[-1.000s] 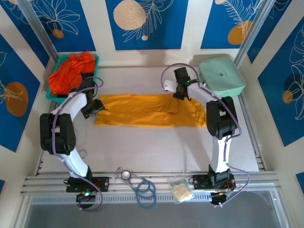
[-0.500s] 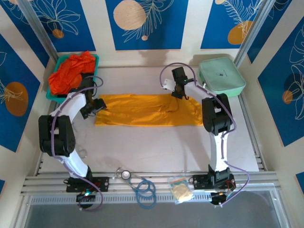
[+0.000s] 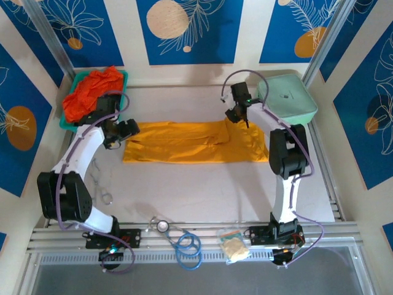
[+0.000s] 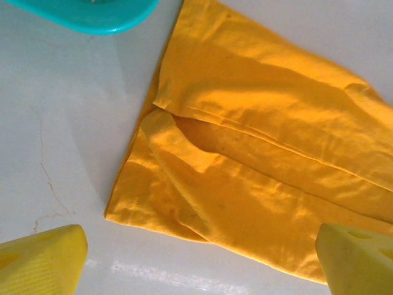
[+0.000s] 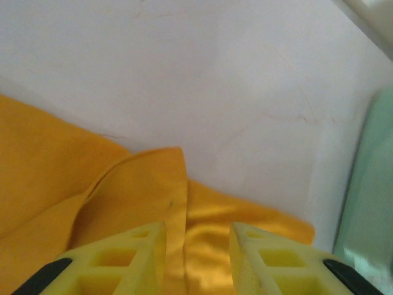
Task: Fold and stack the t-shirts
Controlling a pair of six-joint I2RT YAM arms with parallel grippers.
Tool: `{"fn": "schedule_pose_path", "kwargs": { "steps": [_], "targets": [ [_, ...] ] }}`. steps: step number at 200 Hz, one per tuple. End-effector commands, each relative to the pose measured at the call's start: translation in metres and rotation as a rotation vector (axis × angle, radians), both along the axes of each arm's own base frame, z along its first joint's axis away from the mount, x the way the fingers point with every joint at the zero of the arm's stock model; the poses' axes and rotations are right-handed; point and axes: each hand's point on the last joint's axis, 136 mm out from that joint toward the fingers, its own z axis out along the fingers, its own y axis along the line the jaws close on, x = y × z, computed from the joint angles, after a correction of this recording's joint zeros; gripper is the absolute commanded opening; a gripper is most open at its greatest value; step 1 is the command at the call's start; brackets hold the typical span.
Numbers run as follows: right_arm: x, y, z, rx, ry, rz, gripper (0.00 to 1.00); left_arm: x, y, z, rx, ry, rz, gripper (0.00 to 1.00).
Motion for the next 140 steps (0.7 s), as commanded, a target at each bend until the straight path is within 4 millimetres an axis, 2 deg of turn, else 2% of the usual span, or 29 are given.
{"fn": "schedule_pose_path", "kwargs": {
  "steps": [1,7,12,17,19,20,21,23,25,43,66,89,118,140],
  "targets": [
    [-0.041,-0.006,0.027,0.328,0.152,-0.399,0.4,-0.013,-0.008,0.02,-0.013,-0.022,-0.055,0.96],
    [-0.056,-0.002,0.02,0.413,0.252,-0.461,0.43,-0.014,-0.009,0.024,-0.015,-0.027,-0.062,0.96],
    [-0.067,0.006,0.014,0.483,0.329,-0.483,0.51,-0.016,-0.01,0.027,-0.019,-0.031,-0.069,0.96],
    [-0.078,0.015,0.008,0.549,0.394,-0.479,0.64,-0.017,-0.011,0.028,-0.022,-0.031,-0.077,0.96],
    [-0.082,0.019,0.005,0.571,0.416,-0.475,0.76,-0.018,-0.012,0.029,-0.023,-0.031,-0.08,0.96],
    [-0.082,0.021,0.006,0.583,0.419,-0.47,0.79,-0.018,-0.012,0.029,-0.024,-0.031,-0.082,0.96],
    [-0.084,0.023,0.004,0.592,0.428,-0.469,0.87,-0.018,-0.012,0.03,-0.024,-0.032,-0.083,0.96],
    [-0.088,0.026,0.002,0.608,0.442,-0.467,0.96,-0.019,-0.012,0.03,-0.025,-0.031,-0.086,0.96],
    [-0.09,0.029,0.0,0.621,0.452,-0.467,1.0,-0.02,-0.013,0.03,-0.024,-0.029,-0.089,0.96],
    [-0.106,0.04,-0.015,0.668,0.486,-0.486,0.99,-0.027,-0.014,0.031,-0.022,-0.016,-0.106,0.96],
    [-0.108,0.044,-0.025,0.673,0.498,-0.51,0.97,-0.035,-0.015,0.026,-0.027,-0.003,-0.117,0.96],
    [-0.106,0.052,-0.033,0.666,0.517,-0.51,0.85,-0.041,-0.015,0.023,-0.026,0.005,-0.121,0.96],
    [-0.099,0.054,-0.048,0.652,0.541,-0.549,0.62,-0.044,-0.015,0.02,-0.023,0.015,-0.123,0.96],
    [-0.095,0.052,-0.059,0.649,0.557,-0.578,0.54,-0.043,-0.015,0.019,-0.025,0.018,-0.126,0.96]
  ]
}}
